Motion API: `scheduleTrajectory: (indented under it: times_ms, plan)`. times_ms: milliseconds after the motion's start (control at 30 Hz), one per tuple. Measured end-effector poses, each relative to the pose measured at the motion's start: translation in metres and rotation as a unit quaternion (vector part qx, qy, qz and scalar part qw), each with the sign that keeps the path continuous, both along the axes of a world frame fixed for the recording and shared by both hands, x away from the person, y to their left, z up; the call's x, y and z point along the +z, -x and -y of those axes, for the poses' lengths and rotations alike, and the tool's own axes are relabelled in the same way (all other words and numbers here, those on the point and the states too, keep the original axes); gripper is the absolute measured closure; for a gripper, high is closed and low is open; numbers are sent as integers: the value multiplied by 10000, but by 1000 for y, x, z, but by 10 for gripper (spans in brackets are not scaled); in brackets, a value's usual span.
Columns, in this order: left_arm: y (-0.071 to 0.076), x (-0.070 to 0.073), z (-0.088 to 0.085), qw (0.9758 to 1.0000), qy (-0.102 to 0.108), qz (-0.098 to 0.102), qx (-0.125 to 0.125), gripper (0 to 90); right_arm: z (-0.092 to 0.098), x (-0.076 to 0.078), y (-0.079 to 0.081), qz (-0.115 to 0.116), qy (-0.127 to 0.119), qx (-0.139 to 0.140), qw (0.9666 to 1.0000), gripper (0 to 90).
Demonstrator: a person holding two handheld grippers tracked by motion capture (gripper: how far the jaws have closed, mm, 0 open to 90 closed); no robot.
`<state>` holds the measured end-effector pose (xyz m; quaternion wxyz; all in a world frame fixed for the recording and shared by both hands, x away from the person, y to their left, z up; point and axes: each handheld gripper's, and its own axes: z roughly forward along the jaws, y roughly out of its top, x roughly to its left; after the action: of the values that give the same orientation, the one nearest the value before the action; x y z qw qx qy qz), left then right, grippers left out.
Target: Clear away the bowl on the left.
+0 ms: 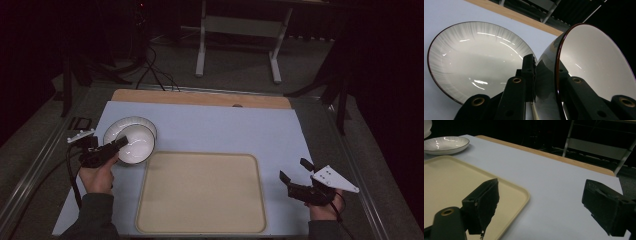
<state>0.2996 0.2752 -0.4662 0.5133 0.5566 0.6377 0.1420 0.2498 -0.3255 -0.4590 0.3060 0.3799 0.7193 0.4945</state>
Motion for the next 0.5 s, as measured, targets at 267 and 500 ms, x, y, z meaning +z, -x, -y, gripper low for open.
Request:
scheduleTrajectory:
  times_ms: [267,500]
  plan:
    - [2,6,6,9998,54,108,-144,783,0,0,0,5,13,14,10000,138]
    - [3,12,13,9995,95,180,-251,784,-1,0,0,3,28,25,10000,138]
